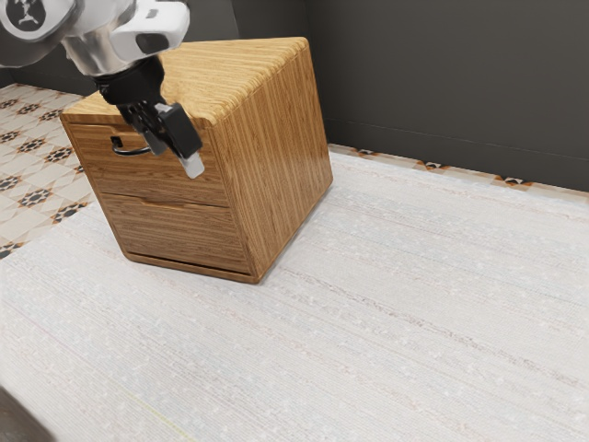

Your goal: Pull the drawer handle with one arm to open the drawer

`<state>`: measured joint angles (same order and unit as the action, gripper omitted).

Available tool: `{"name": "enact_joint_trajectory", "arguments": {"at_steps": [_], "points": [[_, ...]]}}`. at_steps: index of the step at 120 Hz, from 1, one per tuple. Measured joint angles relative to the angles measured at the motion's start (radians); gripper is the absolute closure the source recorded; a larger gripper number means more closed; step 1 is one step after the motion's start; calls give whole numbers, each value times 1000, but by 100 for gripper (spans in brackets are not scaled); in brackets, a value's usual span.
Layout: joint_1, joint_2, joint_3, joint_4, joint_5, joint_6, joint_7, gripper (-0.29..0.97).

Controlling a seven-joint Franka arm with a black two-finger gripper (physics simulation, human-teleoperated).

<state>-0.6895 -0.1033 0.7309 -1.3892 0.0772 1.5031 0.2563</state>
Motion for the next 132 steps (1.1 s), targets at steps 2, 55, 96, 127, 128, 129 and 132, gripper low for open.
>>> {"name": "enact_joint_trajectory", "arguments": {"at_steps": [2, 55, 96, 127, 128, 129, 132], "points": [[-9, -38, 1, -52, 1, 4, 0, 0], [98, -446, -29, -506, 335, 87, 232, 0], [-83, -445, 122, -430, 411, 209, 780, 0], [-237, -424, 269, -324, 476, 297, 1113, 0], [-241, -421, 274, -322, 477, 299, 1122, 0], [-245, -419, 279, -319, 478, 302, 1131, 0], [-261, -411, 296, -308, 481, 309, 1156, 0]]}}
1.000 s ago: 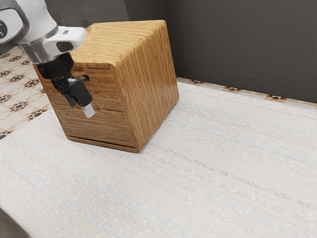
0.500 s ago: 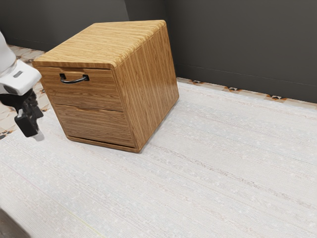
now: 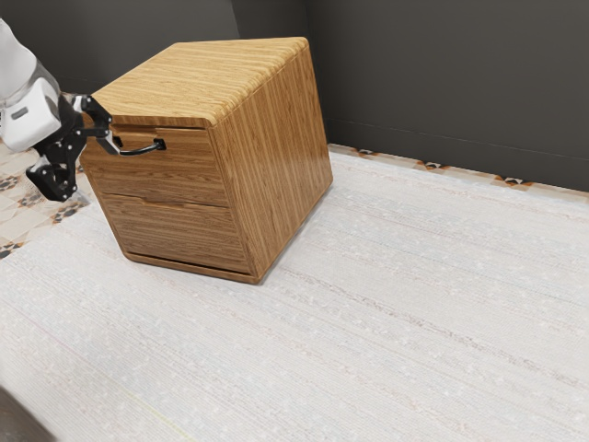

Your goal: Pull the drawer handle with one arm to open the drawer

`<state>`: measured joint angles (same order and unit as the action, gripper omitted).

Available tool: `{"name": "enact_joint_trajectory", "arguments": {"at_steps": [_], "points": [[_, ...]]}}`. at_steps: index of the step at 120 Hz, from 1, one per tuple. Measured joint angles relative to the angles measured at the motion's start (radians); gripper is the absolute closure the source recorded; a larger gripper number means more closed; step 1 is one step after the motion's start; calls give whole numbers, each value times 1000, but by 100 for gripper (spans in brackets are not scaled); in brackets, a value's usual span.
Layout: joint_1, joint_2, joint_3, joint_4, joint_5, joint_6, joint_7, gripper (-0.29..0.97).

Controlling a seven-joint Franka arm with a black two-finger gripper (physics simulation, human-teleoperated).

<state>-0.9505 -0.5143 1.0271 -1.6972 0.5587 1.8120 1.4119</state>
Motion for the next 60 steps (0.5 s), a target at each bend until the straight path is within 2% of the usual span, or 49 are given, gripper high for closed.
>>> {"name": "enact_joint_trajectory", "arguments": {"at_steps": [46, 60], "points": [[-112, 23, 157, 39, 4, 59, 261, 0], [-110, 30, 163, 40, -59, 90, 294, 0]]}}
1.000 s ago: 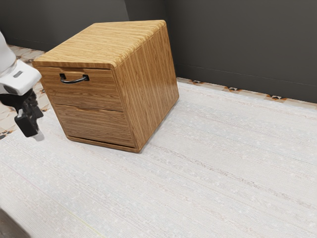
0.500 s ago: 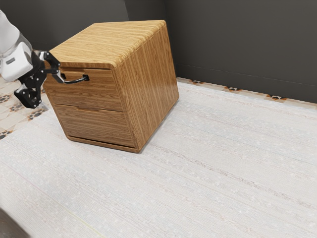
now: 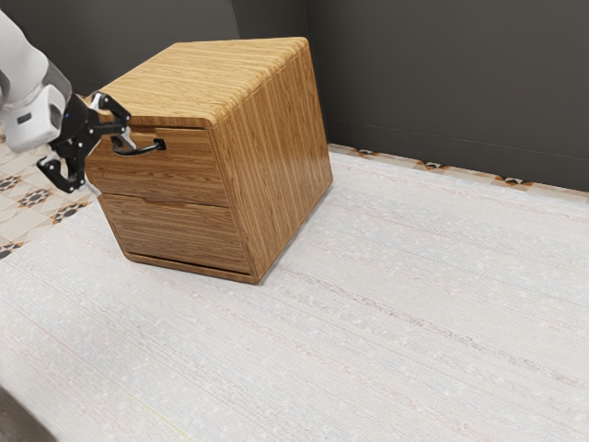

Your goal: Pull the drawer handle with one arm to open the drawer

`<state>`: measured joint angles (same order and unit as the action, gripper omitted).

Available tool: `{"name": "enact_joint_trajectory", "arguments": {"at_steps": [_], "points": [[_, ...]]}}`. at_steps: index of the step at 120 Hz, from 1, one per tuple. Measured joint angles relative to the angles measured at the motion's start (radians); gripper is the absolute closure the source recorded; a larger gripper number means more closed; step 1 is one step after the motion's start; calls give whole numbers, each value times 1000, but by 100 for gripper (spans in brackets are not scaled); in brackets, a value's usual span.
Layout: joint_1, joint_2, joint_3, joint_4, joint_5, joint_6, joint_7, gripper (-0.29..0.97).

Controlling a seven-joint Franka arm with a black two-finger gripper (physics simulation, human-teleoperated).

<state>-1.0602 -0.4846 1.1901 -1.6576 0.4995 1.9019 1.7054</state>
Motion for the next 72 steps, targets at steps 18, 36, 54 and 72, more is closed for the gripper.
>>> {"name": "enact_joint_trajectory", "arguments": {"at_steps": [18, 36, 54, 72], "points": [[6, 7, 2, 3, -63, 25, 0, 0], [30, 19, 7, 0, -76, 37, -39, 0], [45, 26, 9, -6, -76, 48, -86, 0], [42, 38, 23, -19, -76, 71, -135, 0]]}}
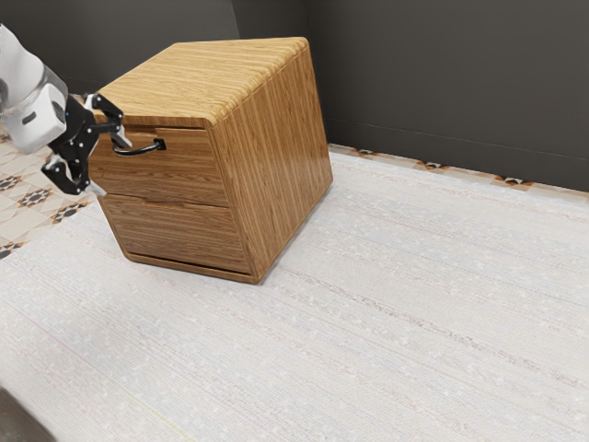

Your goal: Pull the drawer handle with one arm to open the drawer

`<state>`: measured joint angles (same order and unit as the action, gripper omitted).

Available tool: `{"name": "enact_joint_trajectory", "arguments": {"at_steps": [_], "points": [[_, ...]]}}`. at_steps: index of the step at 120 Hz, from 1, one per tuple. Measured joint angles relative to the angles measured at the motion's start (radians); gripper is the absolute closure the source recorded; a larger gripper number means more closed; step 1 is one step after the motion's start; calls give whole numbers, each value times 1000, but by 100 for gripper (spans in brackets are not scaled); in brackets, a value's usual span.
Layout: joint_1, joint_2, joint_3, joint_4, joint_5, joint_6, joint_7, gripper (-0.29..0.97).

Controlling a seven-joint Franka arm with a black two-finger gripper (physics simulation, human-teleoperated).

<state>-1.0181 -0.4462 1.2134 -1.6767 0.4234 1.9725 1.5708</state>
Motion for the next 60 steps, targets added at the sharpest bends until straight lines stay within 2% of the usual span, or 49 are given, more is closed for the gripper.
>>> {"name": "enact_joint_trajectory", "arguments": {"at_steps": [42, 60], "points": [[1, 4, 6, 4, -3, 29, -87, 0], [-30, 13, 49, 3, -2, 40, -116, 0]]}}
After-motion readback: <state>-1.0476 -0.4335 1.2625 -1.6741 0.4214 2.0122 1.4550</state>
